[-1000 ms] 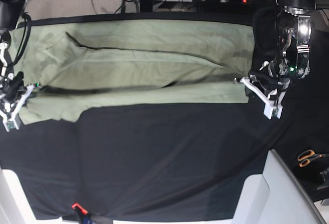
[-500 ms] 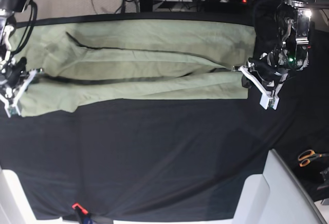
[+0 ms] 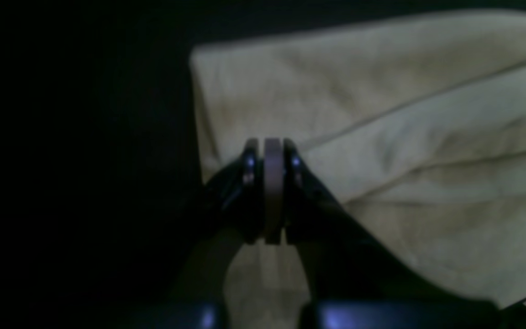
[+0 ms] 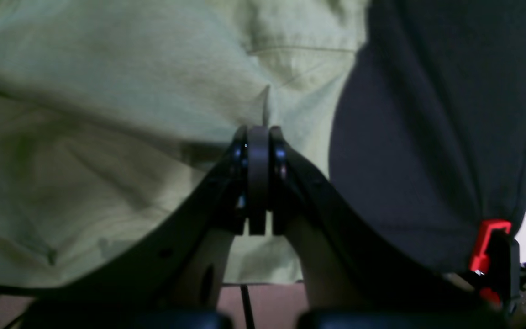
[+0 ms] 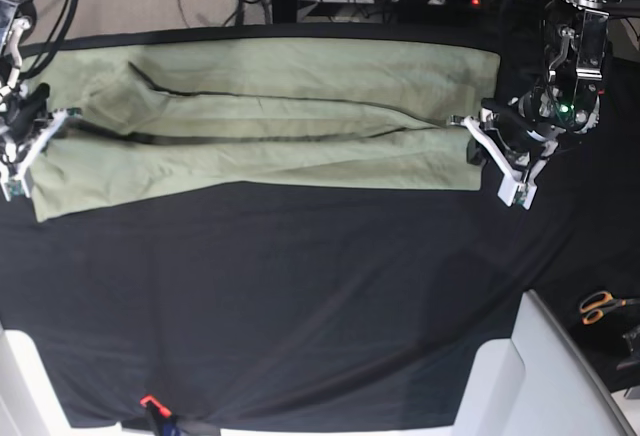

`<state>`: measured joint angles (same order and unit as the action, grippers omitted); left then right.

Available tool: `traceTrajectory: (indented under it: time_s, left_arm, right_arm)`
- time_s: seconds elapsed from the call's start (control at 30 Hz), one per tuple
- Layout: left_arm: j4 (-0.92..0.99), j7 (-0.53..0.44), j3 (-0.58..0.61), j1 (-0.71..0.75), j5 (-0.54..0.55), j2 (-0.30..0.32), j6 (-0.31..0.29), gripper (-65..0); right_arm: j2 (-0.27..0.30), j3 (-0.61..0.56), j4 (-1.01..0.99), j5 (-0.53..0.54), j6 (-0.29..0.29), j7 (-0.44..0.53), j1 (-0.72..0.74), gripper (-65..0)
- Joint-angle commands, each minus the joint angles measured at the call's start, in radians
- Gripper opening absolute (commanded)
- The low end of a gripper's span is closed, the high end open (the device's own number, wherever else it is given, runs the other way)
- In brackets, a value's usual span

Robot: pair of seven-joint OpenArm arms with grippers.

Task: Fold the T-shirt properly
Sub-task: 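Pull the held shirt sides toward the robot base with both grippers, then lay the folded strip flat and open both grippers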

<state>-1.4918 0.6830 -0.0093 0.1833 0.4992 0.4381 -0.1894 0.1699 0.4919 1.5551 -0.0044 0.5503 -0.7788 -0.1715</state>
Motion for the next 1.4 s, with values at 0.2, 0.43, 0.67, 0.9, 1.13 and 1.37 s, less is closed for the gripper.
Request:
traceTrajectory:
  time_s: [0.2, 0.43, 0.67, 0.9, 1.13, 1.37]
  left_arm:
    - [-0.022, -0.010, -0.011, 0.017, 0.002, 0.020, -0.003, -65.0]
    - [-0.040, -0.012, -0.004, 0.041, 0.002, 0.018, -0.003, -65.0]
    - [-0.014, -0.058, -0.010, 0.063, -0.032, 0.017, -0.003, -65.0]
    - [0.009, -0.111, -0.011, 0.092, -0.170, -0.023, -0.003, -65.0]
    - [0.001, -0.116, -0.011, 0.092, -0.167, -0.022, -0.003, -65.0]
    - [0.000, -0.116, -0.008, 0.098, -0.173, -0.023, -0.003, -65.0]
  right_arm:
    - [0.006, 0.009, 0.041, 0.001, -0.002, -0.003, -0.035, -65.0]
    - [-0.037, 0.009, 0.080, 0.001, -0.002, -0.018, -0.072, -65.0]
    - [-0.063, 0.009, 0.130, -0.001, -0.005, -0.034, -0.107, -65.0]
    - [-0.091, 0.009, 0.173, -0.001, -0.005, -0.055, -0.145, -65.0]
    - [-0.089, 0.009, 0.169, -0.001, -0.006, -0.054, -0.152, -65.0]
    - [-0.091, 0.008, 0.152, -0.001, -0.006, -0.055, -0.153, -65.0]
